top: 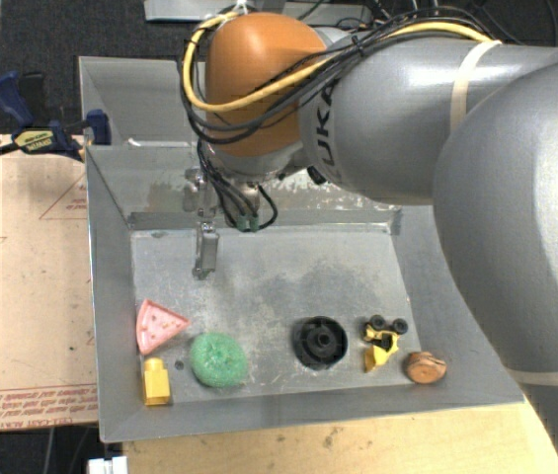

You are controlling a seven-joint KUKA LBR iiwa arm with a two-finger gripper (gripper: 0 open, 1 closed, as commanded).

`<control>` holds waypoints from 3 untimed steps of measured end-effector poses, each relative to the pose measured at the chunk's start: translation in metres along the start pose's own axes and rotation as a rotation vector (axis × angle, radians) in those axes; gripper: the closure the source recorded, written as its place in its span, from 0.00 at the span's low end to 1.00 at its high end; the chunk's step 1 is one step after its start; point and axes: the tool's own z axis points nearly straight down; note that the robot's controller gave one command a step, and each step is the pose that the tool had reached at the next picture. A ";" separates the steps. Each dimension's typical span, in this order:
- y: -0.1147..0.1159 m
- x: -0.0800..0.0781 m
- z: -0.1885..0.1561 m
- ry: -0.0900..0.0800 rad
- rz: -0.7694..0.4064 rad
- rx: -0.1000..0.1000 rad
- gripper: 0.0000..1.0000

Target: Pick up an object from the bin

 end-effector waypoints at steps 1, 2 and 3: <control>0.000 0.000 0.000 0.000 0.000 0.000 0.00; 0.001 0.005 0.016 -0.008 -0.059 0.000 0.00; -0.002 0.018 0.075 -0.003 -0.368 0.000 0.00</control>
Offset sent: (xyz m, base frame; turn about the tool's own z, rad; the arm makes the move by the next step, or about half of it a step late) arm -0.0327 0.0055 -0.0904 -0.2650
